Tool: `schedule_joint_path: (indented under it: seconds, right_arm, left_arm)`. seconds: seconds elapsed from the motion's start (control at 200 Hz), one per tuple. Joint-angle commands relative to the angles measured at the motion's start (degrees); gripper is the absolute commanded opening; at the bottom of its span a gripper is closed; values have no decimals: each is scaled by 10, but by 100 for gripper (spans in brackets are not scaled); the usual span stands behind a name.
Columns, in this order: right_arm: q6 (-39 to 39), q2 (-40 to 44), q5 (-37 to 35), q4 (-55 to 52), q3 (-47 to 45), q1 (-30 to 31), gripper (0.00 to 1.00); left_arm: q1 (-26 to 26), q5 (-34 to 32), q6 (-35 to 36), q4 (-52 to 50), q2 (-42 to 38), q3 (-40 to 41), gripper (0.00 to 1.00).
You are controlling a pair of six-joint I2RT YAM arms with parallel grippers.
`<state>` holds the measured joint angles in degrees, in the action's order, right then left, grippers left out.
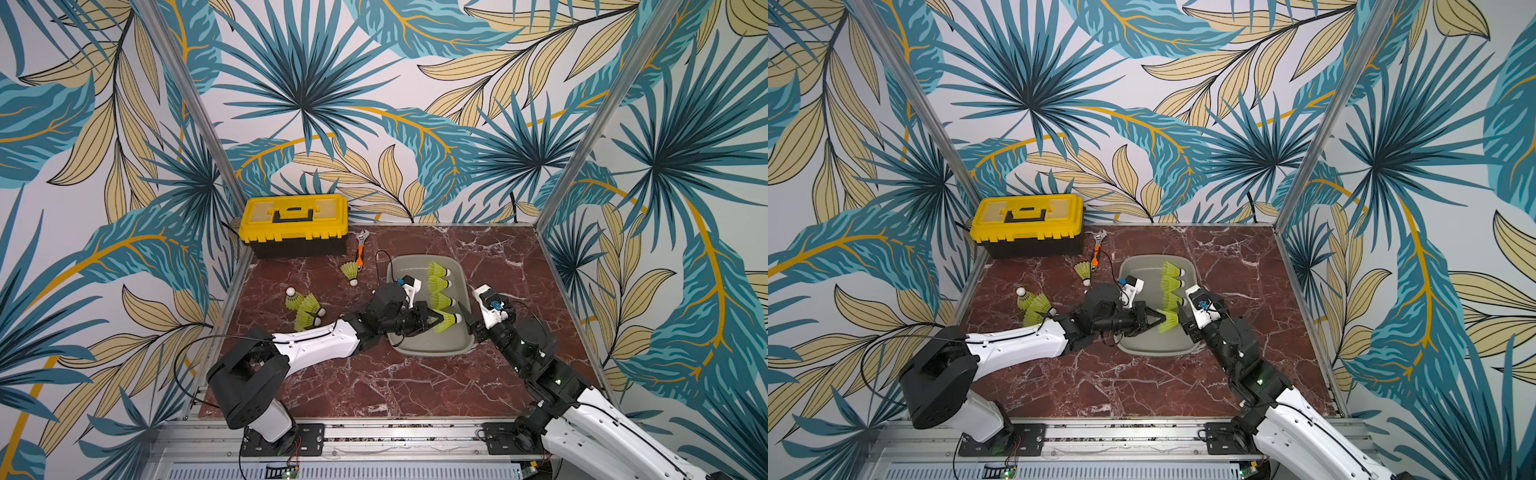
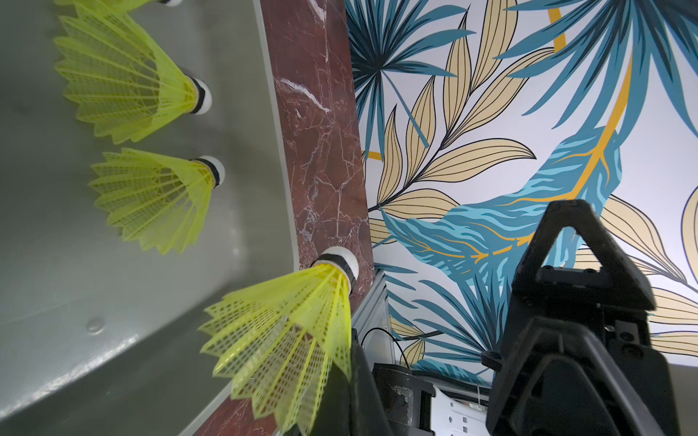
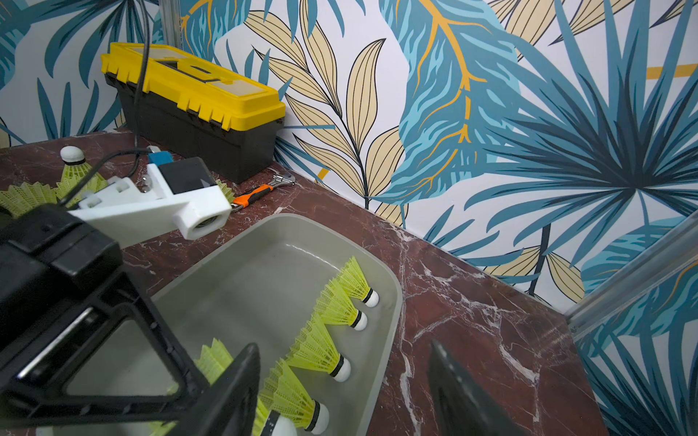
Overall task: Put the shuttlecocks into the storage box
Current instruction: Place the shuttlecock in the storage box.
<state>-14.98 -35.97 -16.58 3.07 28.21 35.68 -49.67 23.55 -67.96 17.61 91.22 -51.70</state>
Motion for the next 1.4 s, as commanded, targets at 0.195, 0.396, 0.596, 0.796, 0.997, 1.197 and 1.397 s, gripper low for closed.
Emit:
schedule_joint_path:
  seconds: [0.195,0.396,0.596,0.796,0.997,1.197,1.397]
  right_arm:
    - [14,0,-11,-2,-18,2,70]
    - [14,-1,-13,-3,-20,1,71]
    - [12,-3,-16,-3,-22,1,71]
    - [14,-3,-18,-3,-25,1,71]
    - [13,-6,-21,0,-29,1,71]
    - [13,-6,-24,1,-33,1,71]
    - [10,-7,-29,3,-36,2,71]
  left_arm:
    - [-17,-15,-16,26,34,14,0]
    - [-20,-16,-12,22,58,10,0]
    - [-21,-6,-2,6,82,-9,0]
    - [-22,-6,0,0,93,-14,0]
    - [-22,2,10,-13,106,-30,0]
    - [-22,7,16,-27,121,-46,0]
    - [-22,12,21,-37,131,-58,0]
